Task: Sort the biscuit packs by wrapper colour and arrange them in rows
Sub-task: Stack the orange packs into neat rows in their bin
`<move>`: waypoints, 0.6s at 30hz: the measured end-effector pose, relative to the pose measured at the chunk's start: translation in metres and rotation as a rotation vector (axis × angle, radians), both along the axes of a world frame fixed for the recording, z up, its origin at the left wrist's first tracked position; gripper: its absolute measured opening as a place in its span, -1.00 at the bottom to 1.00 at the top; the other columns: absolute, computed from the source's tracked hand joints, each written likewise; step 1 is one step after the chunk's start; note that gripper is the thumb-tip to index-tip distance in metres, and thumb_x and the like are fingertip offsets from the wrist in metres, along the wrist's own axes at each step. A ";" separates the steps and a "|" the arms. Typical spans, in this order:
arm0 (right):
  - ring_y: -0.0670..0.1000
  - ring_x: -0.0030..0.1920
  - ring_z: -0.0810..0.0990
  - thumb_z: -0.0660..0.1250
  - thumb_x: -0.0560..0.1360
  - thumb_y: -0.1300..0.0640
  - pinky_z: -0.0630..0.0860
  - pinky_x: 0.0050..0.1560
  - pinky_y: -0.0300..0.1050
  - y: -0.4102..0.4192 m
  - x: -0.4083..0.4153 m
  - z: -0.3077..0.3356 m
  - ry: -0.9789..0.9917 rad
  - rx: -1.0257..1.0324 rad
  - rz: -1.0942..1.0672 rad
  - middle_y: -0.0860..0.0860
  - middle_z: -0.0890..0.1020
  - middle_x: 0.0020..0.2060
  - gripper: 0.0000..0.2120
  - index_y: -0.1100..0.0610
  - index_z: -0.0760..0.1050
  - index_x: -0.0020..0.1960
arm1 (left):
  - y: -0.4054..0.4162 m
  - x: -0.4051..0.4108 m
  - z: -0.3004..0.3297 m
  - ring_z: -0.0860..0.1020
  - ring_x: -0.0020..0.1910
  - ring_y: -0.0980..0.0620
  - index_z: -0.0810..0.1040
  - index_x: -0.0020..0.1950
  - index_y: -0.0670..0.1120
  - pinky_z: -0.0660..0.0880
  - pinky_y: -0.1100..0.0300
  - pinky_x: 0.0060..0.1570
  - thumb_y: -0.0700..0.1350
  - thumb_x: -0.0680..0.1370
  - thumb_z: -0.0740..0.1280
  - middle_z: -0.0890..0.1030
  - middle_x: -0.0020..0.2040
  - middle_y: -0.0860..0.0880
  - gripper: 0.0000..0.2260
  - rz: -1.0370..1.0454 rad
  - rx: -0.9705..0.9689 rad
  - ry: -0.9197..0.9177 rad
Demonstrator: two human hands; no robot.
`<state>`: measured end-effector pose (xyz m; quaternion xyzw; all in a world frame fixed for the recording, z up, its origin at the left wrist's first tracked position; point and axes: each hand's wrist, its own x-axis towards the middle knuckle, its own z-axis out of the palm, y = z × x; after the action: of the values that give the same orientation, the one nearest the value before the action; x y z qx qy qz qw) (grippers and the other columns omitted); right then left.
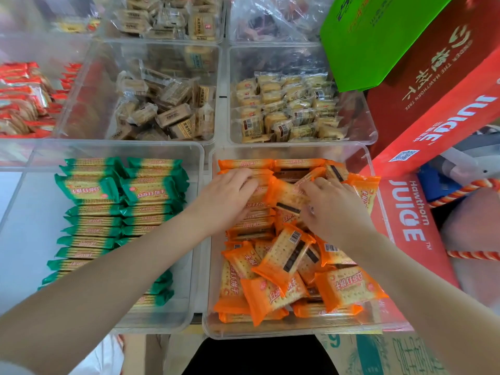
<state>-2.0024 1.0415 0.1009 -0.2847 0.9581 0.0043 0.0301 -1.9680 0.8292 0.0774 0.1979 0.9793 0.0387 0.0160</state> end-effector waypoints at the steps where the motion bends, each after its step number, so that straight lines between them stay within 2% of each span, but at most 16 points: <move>1: 0.08 0.16 0.46 0.14 0.53 0.05 0.36 0.09 -0.08 -0.003 0.002 -0.003 -0.021 0.053 0.019 0.02 0.52 0.17 -0.63 0.09 0.40 0.31 | -0.002 0.004 -0.001 0.54 0.03 -0.20 0.54 0.07 -0.23 0.52 -0.07 -0.03 -0.22 0.33 0.47 0.54 0.07 -0.22 -0.66 -0.039 0.046 0.064; 3: 0.09 0.25 0.36 0.12 0.55 0.03 0.29 0.22 -0.07 -0.010 0.007 -0.009 -0.044 0.131 0.023 0.02 0.44 0.27 -0.60 0.09 0.34 0.36 | -0.005 0.012 -0.003 0.54 -0.19 -0.12 0.55 -0.12 -0.20 0.52 0.02 -0.26 -0.26 0.35 0.43 0.55 -0.14 -0.16 -0.86 -0.110 0.055 0.092; 5: 0.12 0.26 0.36 0.21 0.52 0.06 0.31 0.24 -0.03 -0.014 0.011 -0.011 -0.032 0.151 0.020 0.05 0.43 0.29 -0.57 0.11 0.33 0.37 | -0.005 0.018 -0.004 0.54 -0.32 -0.09 0.55 -0.21 -0.15 0.47 0.10 -0.36 -0.24 0.35 0.46 0.54 -0.26 -0.10 -0.89 -0.157 0.016 0.037; 6: 0.14 0.24 0.41 0.32 0.45 0.12 0.37 0.22 0.01 -0.014 0.011 -0.011 -0.029 0.126 0.042 0.08 0.47 0.25 -0.55 0.13 0.38 0.33 | -0.004 0.020 -0.004 0.57 -0.31 -0.10 0.57 -0.19 -0.14 0.47 0.10 -0.34 -0.21 0.38 0.44 0.55 -0.25 -0.09 -0.92 -0.167 -0.004 -0.022; 7: 0.17 0.19 0.49 0.42 0.35 0.21 0.44 0.15 0.04 -0.013 0.012 -0.009 -0.019 0.052 0.094 0.10 0.53 0.19 -0.52 0.14 0.47 0.25 | -0.001 0.021 -0.004 0.59 -0.22 -0.11 0.58 -0.10 -0.13 0.47 0.09 -0.26 -0.16 0.46 0.38 0.57 -0.17 -0.08 -0.93 -0.163 -0.046 -0.087; 8: 0.19 0.12 0.54 0.47 0.24 0.30 0.50 0.07 0.06 -0.009 0.012 -0.012 -0.005 -0.043 0.190 0.11 0.58 0.11 -0.52 0.14 0.54 0.15 | 0.001 0.021 -0.003 0.58 -0.10 -0.09 0.56 0.02 -0.11 0.45 0.10 -0.16 -0.11 0.53 0.27 0.56 -0.06 -0.07 -0.86 -0.142 -0.141 -0.163; 10: 0.18 0.07 0.59 0.47 0.18 0.37 0.55 -0.02 0.07 0.002 0.014 -0.010 -0.077 -0.114 0.459 0.08 0.62 0.04 -0.54 0.13 0.59 0.06 | 0.006 0.019 -0.004 0.53 0.03 -0.06 0.49 0.18 -0.07 0.38 0.12 -0.09 -0.06 0.60 0.12 0.51 0.08 -0.03 -0.76 -0.119 -0.281 -0.230; 11: 0.15 0.13 0.57 0.45 0.21 0.35 0.55 0.04 0.09 0.006 0.017 -0.009 -0.153 -0.090 0.547 0.06 0.61 0.09 -0.53 0.11 0.58 0.11 | 0.008 0.019 -0.002 0.52 0.03 -0.06 0.48 0.19 -0.06 0.36 0.12 -0.11 -0.07 0.60 0.11 0.50 0.08 -0.03 -0.76 -0.114 -0.310 -0.240; 12: 0.12 0.27 0.48 0.40 0.29 0.30 0.48 0.19 0.12 0.009 0.021 -0.006 -0.254 -0.037 0.575 0.04 0.55 0.22 -0.48 0.06 0.52 0.24 | 0.011 0.018 -0.002 0.52 0.01 -0.06 0.48 0.19 -0.06 0.34 0.12 -0.16 -0.09 0.60 0.12 0.49 0.07 -0.04 -0.77 -0.112 -0.324 -0.230; 13: 0.07 0.40 0.31 0.34 0.38 0.24 0.32 0.35 0.12 0.012 0.023 -0.008 -0.334 0.040 0.558 -0.01 0.40 0.37 -0.42 0.00 0.36 0.38 | 0.012 0.019 -0.004 0.52 -0.01 -0.06 0.48 0.18 -0.07 0.33 0.12 -0.19 -0.10 0.60 0.13 0.47 0.06 -0.05 -0.78 -0.113 -0.330 -0.222; 14: 0.01 0.48 0.14 0.29 0.46 0.17 0.14 0.46 0.06 0.015 0.024 -0.012 -0.360 0.140 0.542 -0.06 0.23 0.47 -0.37 -0.06 0.18 0.48 | 0.013 0.019 -0.004 0.52 -0.03 -0.06 0.48 0.17 -0.07 0.32 0.13 -0.23 -0.10 0.60 0.14 0.46 0.06 -0.06 -0.79 -0.112 -0.340 -0.230; 15: -0.01 0.50 0.06 0.27 0.49 0.11 0.04 0.48 0.00 0.016 0.025 -0.015 -0.376 0.198 0.552 -0.08 0.13 0.50 -0.34 -0.08 0.07 0.51 | 0.013 0.019 -0.005 0.52 -0.06 -0.05 0.48 0.16 -0.07 0.31 0.13 -0.26 -0.11 0.60 0.14 0.44 0.05 -0.06 -0.80 -0.109 -0.348 -0.239; 16: 0.00 0.49 0.12 0.31 0.47 0.08 0.07 0.45 -0.02 0.015 0.026 -0.016 -0.369 0.224 0.572 -0.07 0.18 0.49 -0.32 -0.07 0.09 0.50 | 0.013 0.020 -0.004 0.51 -0.07 -0.05 0.48 0.16 -0.07 0.30 0.13 -0.28 -0.11 0.60 0.14 0.43 0.05 -0.06 -0.80 -0.099 -0.354 -0.243; 18: 0.05 0.29 0.46 0.48 0.31 0.06 0.38 0.29 0.00 0.013 0.025 -0.016 -0.248 0.144 0.637 0.00 0.50 0.28 -0.36 0.02 0.40 0.36 | 0.012 0.019 -0.001 0.51 -0.05 -0.05 0.47 0.18 -0.06 0.29 0.13 -0.29 -0.11 0.60 0.14 0.43 0.05 -0.05 -0.80 -0.088 -0.354 -0.243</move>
<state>-1.9776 1.0549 0.0853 -0.5649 0.8074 0.0464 0.1637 -1.9488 0.8412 0.0762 0.2284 0.9521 -0.1112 0.1700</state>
